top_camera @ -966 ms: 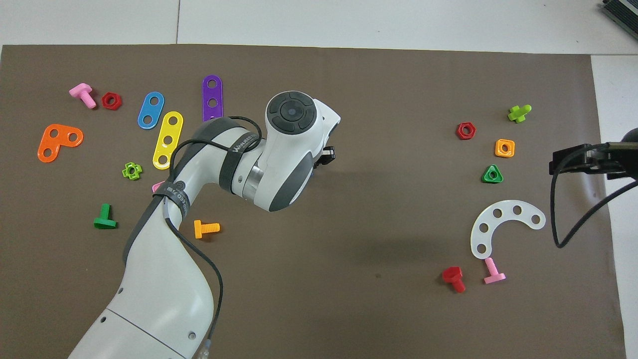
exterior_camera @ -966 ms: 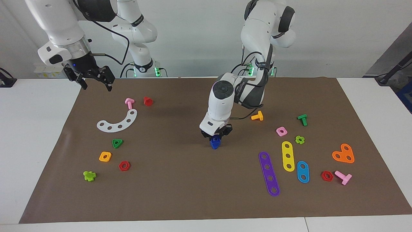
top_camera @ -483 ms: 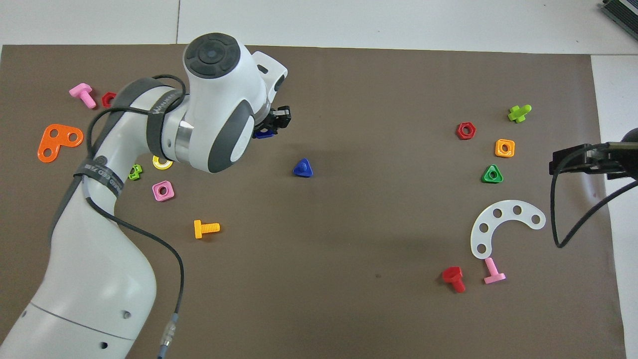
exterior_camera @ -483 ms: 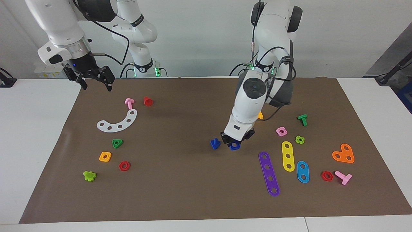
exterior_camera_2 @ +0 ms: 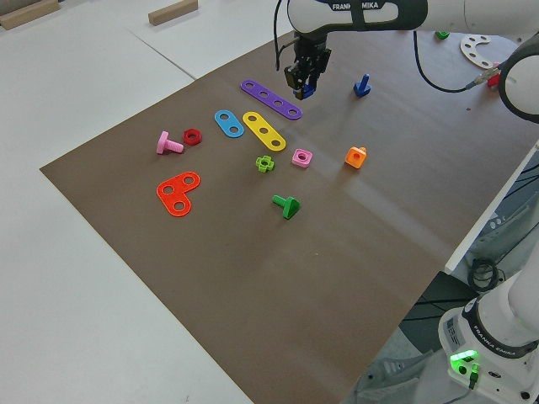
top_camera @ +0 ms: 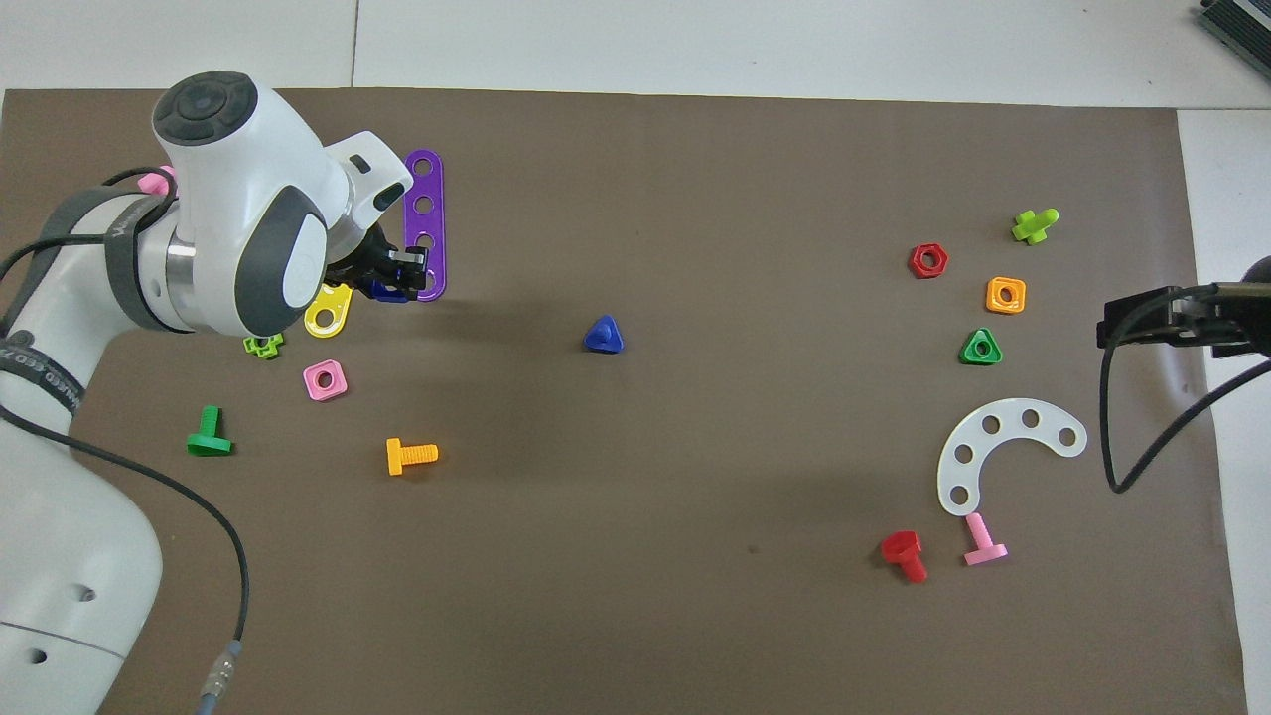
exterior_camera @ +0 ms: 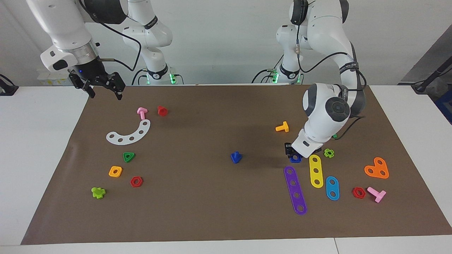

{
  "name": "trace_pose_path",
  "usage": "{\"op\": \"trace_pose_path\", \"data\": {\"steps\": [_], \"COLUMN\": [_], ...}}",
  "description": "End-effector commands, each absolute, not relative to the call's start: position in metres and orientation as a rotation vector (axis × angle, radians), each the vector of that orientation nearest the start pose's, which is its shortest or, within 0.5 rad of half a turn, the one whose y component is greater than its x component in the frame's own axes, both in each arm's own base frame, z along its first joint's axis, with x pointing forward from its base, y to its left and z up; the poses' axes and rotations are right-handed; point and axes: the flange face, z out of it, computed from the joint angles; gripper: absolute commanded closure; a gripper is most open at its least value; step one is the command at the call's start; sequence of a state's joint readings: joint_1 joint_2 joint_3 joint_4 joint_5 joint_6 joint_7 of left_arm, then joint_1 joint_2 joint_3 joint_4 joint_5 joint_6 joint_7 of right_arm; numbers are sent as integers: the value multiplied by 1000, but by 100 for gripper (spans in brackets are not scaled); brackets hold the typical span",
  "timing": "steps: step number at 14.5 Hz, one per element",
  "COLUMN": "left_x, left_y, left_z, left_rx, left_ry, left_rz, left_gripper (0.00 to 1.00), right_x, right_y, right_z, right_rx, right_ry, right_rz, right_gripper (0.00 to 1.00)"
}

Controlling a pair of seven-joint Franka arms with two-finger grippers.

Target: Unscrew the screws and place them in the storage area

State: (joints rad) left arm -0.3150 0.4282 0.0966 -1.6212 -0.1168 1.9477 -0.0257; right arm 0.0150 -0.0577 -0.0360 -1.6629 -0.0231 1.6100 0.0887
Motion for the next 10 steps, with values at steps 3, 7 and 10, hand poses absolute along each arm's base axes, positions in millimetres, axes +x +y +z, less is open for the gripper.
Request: {"op": "trace_pose_path", "data": {"steps": [3, 7, 10], "left_x": [604, 608, 612], "left_y": [-137, -136, -117], "left_z": [335, 345, 381], "left_rx": [-3206, -3207, -3222], "left_ry": [314, 316, 270], "left_rz": [48, 23, -41], "left_gripper": [53, 0, 0], "right_x": [535, 555, 583], "right_y": [3, 88, 164], "right_z": [612, 566, 514], "right_rx": [-3132, -3065, -3040], "right_ry": [30, 99, 224], "right_rz": [-42, -148, -186], "right_gripper": [0, 0, 0]}}
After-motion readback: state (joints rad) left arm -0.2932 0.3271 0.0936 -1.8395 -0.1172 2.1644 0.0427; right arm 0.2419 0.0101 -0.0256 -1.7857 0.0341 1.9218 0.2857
